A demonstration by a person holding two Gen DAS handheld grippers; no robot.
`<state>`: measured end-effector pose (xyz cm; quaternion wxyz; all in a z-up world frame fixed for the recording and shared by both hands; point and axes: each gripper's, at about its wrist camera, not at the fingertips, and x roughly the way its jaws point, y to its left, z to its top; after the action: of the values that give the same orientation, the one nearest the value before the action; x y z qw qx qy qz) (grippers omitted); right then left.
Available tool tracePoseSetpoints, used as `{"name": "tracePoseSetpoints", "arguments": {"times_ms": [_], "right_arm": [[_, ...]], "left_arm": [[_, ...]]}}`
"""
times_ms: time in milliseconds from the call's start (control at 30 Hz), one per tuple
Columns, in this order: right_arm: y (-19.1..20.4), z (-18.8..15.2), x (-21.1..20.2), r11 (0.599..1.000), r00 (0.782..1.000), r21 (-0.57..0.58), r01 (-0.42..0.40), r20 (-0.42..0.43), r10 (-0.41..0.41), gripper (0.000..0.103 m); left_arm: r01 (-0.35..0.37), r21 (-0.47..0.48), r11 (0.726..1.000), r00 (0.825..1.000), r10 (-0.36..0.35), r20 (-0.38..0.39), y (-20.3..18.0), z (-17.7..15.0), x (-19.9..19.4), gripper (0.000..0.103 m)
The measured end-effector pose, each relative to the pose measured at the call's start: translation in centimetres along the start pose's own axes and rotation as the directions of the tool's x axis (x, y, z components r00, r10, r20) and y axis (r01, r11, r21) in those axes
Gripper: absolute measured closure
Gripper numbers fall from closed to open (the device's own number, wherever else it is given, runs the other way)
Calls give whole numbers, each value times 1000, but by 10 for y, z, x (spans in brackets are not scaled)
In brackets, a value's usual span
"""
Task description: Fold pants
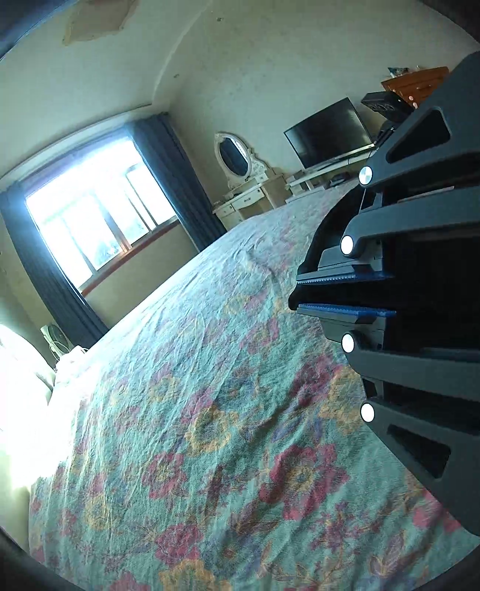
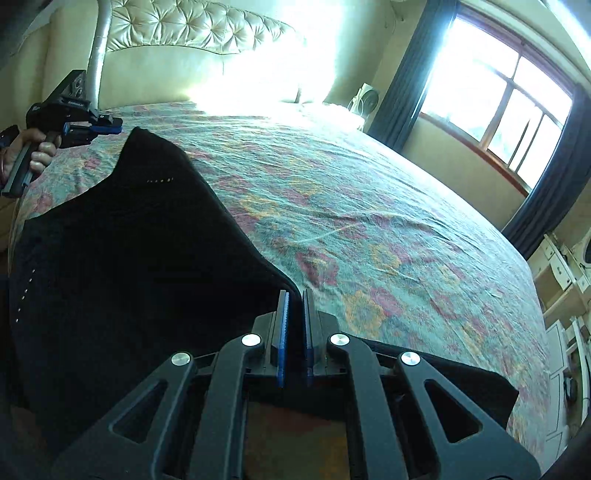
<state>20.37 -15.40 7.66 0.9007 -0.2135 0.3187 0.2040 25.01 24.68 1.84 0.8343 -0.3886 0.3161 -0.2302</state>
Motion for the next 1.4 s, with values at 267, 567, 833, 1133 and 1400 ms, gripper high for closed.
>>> {"name": "tracePoseSetpoints", "arguments": {"times_ms": [267, 567, 833, 1133, 1400], "right_arm": [[70, -72, -14, 978, 970, 124, -168, -158, 187, 103], [-41, -67, 10, 511, 903, 782, -358, 151, 402, 31], [-51, -111, 26, 300, 902, 903, -307, 176, 393, 31], [-52, -145, 32, 180, 912, 941, -286, 209, 352, 31], [-85, -152, 63, 36, 926, 966, -256, 234, 295, 31]], "left_arm": [[-44, -85, 995, 985, 29, -170, 9, -103, -34, 92], [-97, -321, 942, 995, 83, -58, 31, -129, -23, 36], [-173, -411, 895, 979, 203, 30, 24, -135, -11, 36], [-352, -402, 845, 927, 375, -21, 3, -131, 30, 59], [-391, -483, 783, 907, 418, -56, 15, -133, 31, 96]]}}
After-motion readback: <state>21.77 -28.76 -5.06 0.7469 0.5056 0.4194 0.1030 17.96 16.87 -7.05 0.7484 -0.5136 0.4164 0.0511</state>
